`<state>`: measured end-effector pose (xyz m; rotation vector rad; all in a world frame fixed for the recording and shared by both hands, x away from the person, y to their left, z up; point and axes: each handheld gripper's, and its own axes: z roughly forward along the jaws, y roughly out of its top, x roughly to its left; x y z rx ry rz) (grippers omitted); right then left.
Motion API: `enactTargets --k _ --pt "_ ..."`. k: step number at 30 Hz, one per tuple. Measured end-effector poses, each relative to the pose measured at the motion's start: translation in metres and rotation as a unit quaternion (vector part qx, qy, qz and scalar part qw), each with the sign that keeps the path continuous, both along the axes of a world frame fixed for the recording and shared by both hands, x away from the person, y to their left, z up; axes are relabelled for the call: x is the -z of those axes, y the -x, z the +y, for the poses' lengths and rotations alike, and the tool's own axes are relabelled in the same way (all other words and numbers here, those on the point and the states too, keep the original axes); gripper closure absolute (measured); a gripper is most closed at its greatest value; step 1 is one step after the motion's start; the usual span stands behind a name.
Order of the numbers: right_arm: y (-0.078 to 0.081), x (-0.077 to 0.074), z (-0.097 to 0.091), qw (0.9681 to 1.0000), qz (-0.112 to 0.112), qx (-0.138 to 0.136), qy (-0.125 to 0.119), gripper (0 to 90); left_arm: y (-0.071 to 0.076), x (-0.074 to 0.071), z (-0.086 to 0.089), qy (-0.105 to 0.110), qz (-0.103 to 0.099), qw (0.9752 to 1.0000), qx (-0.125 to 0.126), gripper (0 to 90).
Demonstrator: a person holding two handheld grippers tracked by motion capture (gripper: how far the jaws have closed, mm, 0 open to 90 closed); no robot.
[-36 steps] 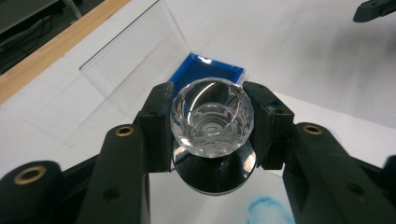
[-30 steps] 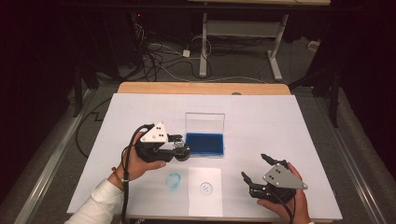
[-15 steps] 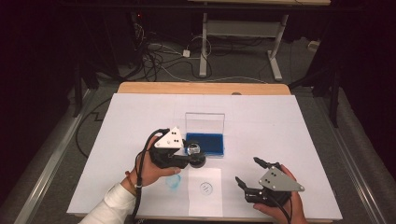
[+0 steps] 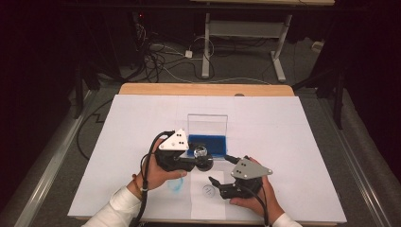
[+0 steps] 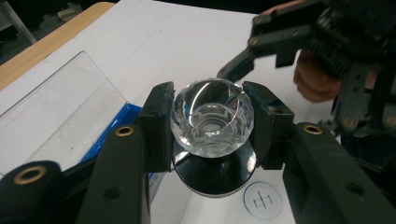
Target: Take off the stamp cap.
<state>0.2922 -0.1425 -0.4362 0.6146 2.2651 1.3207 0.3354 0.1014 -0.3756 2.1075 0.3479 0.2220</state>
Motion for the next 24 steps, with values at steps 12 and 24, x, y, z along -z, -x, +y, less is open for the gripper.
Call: enactTargets --k 12,24 --pt "-0.006 0.009 0.028 0.9998 0.004 -0.016 -0.015 28.5 0.006 0.001 -0.003 0.009 0.001 0.9999 0.007 54.8" --pt "-0.003 0.008 0.03 0.9999 -0.009 -0.009 -0.006 35.9 0.008 0.002 -0.005 0.014 0.005 0.9999 0.009 54.9"
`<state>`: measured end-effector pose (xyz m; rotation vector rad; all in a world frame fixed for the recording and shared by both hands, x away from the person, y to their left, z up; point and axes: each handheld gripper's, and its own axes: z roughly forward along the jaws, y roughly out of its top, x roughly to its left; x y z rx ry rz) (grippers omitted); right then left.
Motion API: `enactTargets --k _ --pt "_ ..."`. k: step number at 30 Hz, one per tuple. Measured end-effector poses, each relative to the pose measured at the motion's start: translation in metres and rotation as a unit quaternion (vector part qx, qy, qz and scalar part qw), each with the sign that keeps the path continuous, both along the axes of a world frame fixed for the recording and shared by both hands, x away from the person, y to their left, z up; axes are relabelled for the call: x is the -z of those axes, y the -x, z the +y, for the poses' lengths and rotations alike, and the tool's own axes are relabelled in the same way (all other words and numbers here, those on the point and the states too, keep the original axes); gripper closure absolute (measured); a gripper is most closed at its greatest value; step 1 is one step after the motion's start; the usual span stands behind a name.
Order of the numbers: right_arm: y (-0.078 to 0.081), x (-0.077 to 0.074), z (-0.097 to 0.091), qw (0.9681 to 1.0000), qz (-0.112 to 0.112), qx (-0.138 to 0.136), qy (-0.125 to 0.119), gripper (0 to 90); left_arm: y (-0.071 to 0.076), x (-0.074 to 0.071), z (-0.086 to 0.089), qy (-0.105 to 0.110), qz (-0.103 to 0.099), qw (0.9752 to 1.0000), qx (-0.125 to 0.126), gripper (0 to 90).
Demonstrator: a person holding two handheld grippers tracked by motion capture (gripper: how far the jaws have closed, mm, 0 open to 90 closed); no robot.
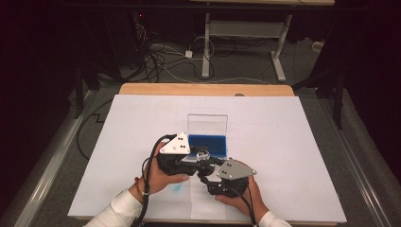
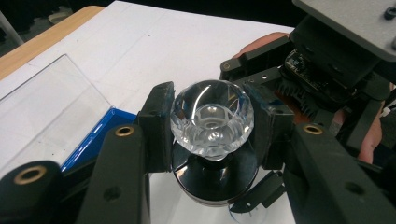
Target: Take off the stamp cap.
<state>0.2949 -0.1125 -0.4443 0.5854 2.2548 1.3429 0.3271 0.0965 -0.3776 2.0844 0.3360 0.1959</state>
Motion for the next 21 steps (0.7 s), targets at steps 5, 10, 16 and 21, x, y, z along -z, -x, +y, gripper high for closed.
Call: enactTargets --k 5,10,16,21 --pt "-0.0005 0.0007 -0.0006 1.0 0.002 0.004 -0.004 35.9 0.0005 0.0005 -0.001 0.001 0.002 1.0 0.003 54.8" --pt "0.0003 -0.0001 -0.0015 1.0 0.002 -0.003 -0.005 37.6 0.001 -0.0001 -0.0007 0.003 0.003 1.0 0.005 54.8" --pt "0.0009 -0.0006 -0.0019 1.0 0.004 -0.005 -0.001 38.0 -0.0002 0.0011 0.0007 0.008 0.012 0.9999 0.004 54.8" --pt "0.001 -0.0004 -0.0024 0.9999 0.007 -0.005 -0.007 37.8 -0.0006 0.0022 0.0008 0.015 0.016 0.9998 0.002 54.8"
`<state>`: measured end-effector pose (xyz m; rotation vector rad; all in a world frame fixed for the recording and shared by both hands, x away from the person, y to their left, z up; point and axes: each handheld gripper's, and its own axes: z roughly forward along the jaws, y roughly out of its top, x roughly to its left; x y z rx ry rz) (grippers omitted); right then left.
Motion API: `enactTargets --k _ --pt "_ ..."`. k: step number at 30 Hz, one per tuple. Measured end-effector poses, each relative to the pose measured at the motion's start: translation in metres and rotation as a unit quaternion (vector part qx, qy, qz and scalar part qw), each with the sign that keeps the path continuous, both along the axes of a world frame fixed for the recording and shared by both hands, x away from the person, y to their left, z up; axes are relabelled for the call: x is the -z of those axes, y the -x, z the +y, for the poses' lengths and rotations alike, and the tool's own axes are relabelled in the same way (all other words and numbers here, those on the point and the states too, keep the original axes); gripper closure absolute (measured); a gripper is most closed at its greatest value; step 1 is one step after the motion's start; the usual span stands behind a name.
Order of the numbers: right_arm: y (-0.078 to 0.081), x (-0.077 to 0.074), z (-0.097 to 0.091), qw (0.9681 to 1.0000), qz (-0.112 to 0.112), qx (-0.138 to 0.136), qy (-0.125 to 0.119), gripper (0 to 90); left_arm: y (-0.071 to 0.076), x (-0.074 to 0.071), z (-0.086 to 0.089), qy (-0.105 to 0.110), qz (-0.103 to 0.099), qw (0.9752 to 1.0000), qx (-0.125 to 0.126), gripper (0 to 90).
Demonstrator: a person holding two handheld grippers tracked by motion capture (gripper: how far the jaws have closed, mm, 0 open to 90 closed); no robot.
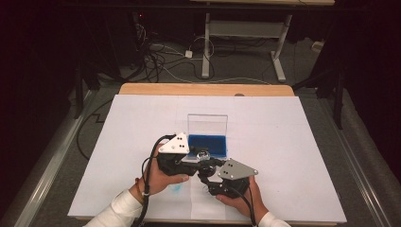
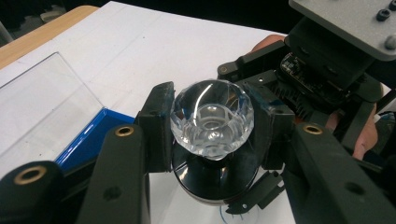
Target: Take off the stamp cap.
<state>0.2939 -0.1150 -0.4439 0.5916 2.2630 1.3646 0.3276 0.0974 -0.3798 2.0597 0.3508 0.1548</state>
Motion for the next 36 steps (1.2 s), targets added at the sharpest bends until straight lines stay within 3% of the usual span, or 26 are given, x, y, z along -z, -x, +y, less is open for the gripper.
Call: enactTargets --k 9,19,36 --pt "-0.0005 0.0002 -0.0009 0.9999 0.013 -0.002 -0.008 38.3 0.0002 0.0013 -0.0009 0.004 0.005 1.0 -0.002 54.8" --pt "-0.0001 -0.0033 -0.0006 0.9994 0.02 -0.006 0.029 38.7 0.0004 0.0024 -0.0014 -0.006 0.005 1.0 0.003 55.0" --pt "-0.0002 -0.0046 -0.0022 0.9992 0.034 -0.011 0.017 38.9 0.0036 0.001 0.0001 -0.008 -0.006 0.9999 0.0 55.1"
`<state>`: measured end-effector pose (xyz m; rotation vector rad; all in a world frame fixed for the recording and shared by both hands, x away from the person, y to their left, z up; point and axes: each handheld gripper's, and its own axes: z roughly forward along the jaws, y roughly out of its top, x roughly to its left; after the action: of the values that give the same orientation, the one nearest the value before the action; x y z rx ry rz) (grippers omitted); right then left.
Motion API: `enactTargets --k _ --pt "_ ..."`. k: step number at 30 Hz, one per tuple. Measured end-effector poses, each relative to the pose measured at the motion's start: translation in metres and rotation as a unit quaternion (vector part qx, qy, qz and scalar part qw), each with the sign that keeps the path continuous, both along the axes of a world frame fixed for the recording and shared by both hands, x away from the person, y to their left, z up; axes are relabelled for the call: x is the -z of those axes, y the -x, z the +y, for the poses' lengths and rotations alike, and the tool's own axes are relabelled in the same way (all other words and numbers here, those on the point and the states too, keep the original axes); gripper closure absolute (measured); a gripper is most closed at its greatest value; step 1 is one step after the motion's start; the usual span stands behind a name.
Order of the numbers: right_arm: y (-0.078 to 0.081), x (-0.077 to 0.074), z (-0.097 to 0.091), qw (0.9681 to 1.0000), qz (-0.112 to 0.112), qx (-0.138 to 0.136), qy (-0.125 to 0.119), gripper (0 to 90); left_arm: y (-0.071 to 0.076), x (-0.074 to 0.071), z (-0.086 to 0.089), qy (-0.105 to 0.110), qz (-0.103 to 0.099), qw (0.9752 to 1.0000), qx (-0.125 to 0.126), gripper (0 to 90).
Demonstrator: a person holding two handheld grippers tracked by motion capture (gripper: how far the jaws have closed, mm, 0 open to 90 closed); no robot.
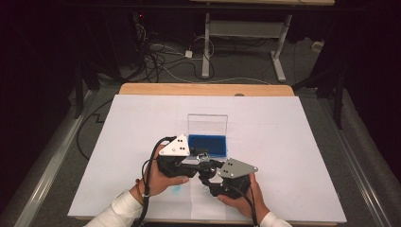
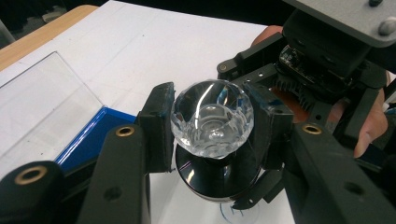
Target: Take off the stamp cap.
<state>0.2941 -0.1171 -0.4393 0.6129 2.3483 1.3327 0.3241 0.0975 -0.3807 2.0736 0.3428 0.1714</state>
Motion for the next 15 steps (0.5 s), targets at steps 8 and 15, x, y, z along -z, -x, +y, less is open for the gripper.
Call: enactTargets --k 8,15 --pt "-0.004 0.002 -0.004 0.9997 0.018 0.015 0.002 39.1 0.001 -0.006 0.008 0.023 -0.006 0.9997 -0.004 55.2" --pt "-0.001 0.0 -0.008 0.9995 0.001 0.023 0.023 38.9 0.001 -0.02 0.022 0.024 -0.023 0.9994 -0.014 55.1"
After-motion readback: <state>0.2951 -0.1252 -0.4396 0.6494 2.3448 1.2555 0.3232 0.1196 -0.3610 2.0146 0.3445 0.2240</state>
